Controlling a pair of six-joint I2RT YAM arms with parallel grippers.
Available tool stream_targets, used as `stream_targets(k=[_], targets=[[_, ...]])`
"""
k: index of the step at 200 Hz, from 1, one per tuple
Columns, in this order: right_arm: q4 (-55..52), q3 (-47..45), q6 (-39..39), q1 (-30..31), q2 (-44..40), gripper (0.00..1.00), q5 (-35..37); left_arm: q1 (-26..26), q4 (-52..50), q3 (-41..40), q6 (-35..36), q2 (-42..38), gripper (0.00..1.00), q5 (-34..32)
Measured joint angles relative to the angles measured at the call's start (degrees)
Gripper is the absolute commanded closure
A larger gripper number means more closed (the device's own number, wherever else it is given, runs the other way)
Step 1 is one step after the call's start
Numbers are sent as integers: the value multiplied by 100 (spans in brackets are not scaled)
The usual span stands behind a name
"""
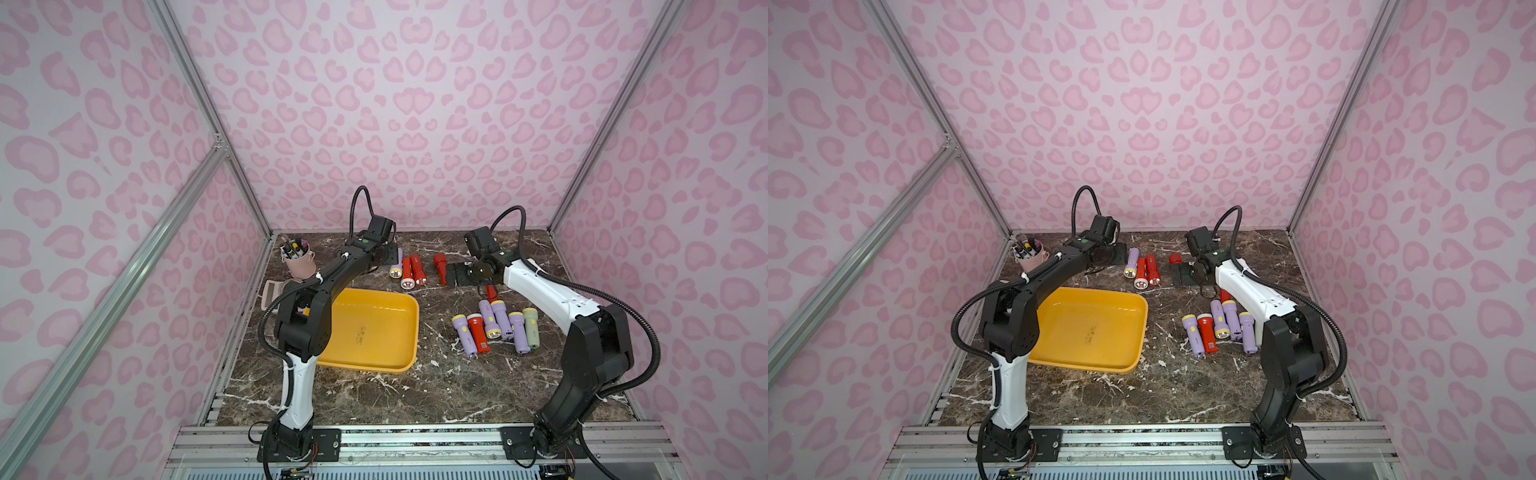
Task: Put the flashlights into the storage boxes
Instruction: Pick up the flashlight from the center of the board.
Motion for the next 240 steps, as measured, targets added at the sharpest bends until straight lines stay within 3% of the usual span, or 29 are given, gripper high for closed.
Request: stream_targets(k=[61,142,240], targets=[[251,-264,4,7,-273,0,-413,-4,-245,640,-105,752,37,55],[348,-396,4,9,-435,1,-446,2,-737,1878,-160,1733,38,-175],[398,-468,28,-17,-409,0,-409,157,-831,2420,-227,2415,38,24]])
